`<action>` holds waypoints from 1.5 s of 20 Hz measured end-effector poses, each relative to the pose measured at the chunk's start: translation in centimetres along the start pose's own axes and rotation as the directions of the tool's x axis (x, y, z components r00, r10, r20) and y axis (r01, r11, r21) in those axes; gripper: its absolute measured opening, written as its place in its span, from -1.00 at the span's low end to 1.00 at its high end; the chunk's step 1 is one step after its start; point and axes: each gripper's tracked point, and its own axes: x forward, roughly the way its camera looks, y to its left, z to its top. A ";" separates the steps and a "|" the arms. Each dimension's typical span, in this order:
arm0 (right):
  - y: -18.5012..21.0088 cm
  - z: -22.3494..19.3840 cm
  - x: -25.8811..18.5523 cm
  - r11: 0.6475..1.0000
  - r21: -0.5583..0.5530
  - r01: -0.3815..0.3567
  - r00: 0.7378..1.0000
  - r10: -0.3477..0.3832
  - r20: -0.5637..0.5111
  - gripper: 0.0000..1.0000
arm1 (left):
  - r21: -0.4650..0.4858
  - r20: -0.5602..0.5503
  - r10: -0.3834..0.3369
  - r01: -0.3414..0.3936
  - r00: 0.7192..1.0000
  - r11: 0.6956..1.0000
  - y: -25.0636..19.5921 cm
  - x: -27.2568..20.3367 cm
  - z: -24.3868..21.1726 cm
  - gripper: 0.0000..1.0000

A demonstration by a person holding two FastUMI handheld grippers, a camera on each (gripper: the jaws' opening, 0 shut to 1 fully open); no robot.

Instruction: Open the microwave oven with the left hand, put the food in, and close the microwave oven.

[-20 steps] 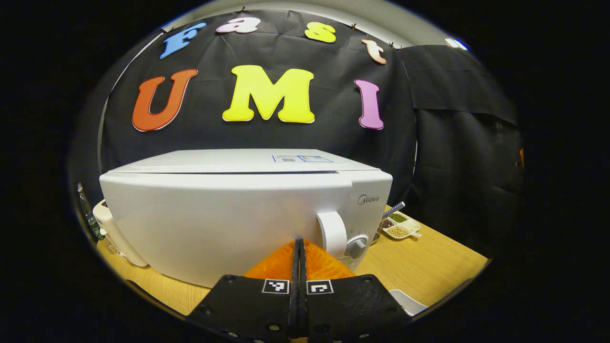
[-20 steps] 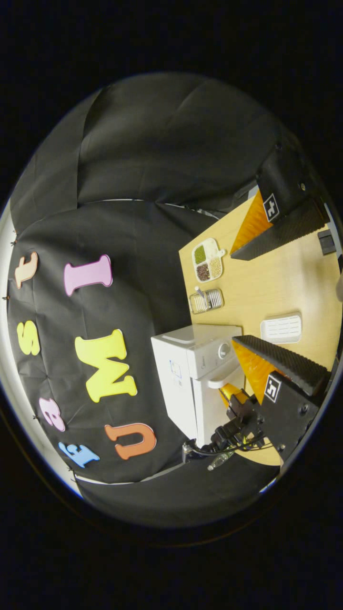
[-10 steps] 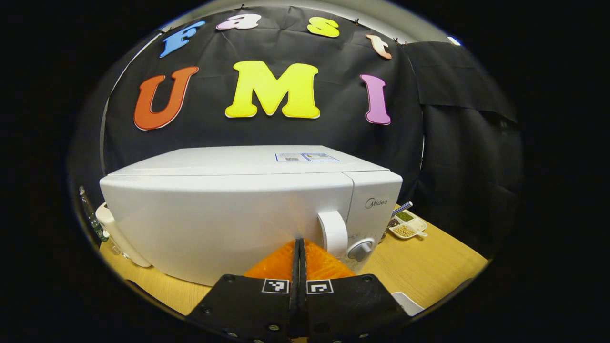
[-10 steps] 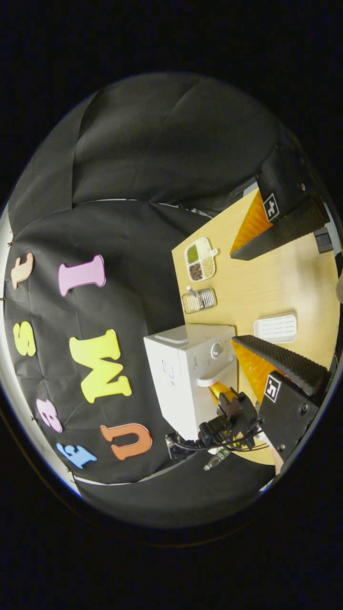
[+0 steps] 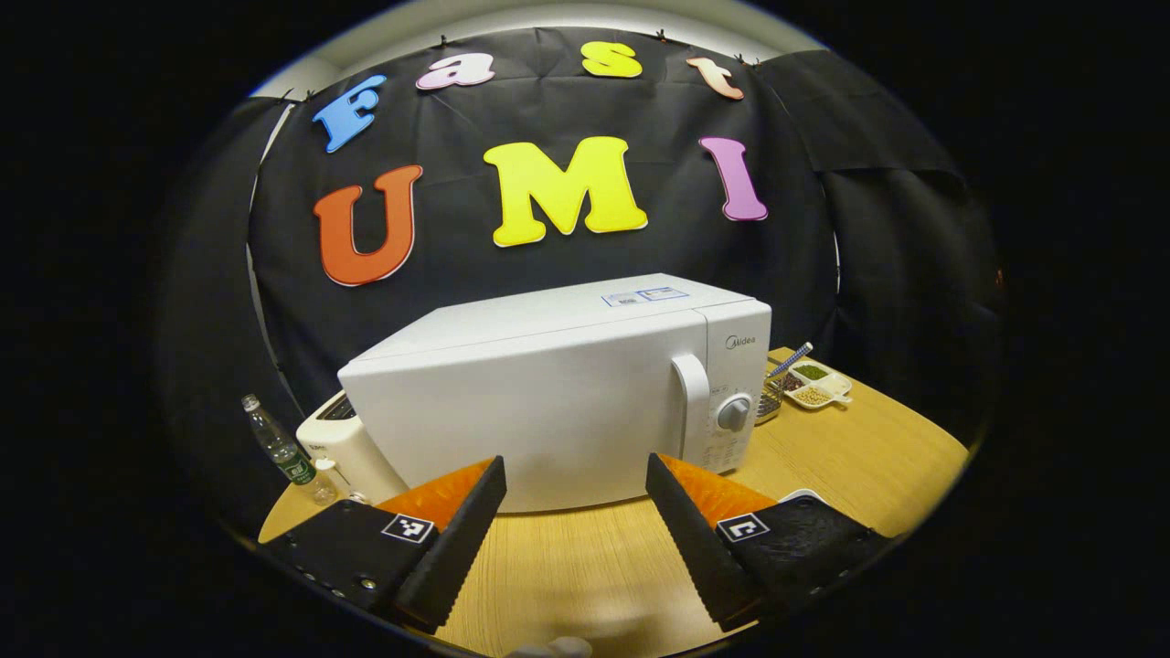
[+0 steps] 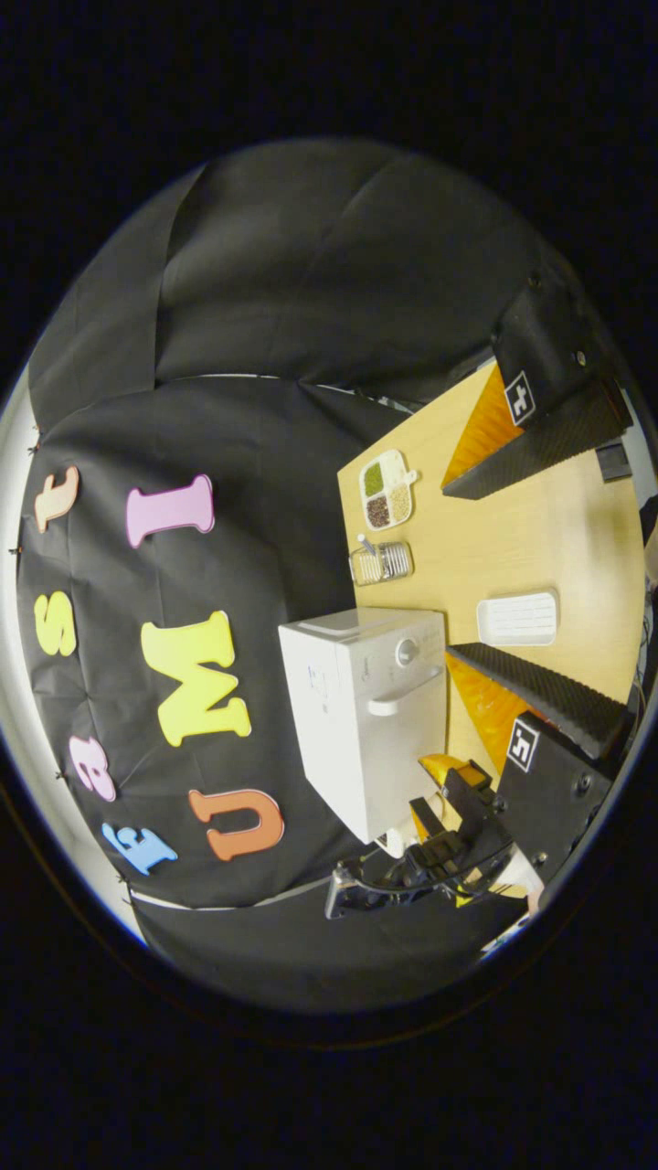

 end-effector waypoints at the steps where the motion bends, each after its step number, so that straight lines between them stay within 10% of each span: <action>1: 0.4 0.5 -0.4 1.000 -0.016 -0.004 1.000 0.004 0.020 1.00 | -0.003 -0.005 0.003 -0.003 1.000 1.000 0.2 -1.4 0.3 0.92; 12: 5.0 7.8 -4.9 0.986 -0.166 -0.022 0.967 0.062 0.245 1.00 | -0.106 0.159 0.043 -0.026 0.986 0.994 5.8 -17.6 10.6 0.92; 30: 5.7 11.8 -9.1 0.993 -0.110 -0.028 0.928 0.067 0.365 0.83 | -0.183 0.319 0.118 -0.061 0.940 0.981 8.9 -22.1 20.7 0.89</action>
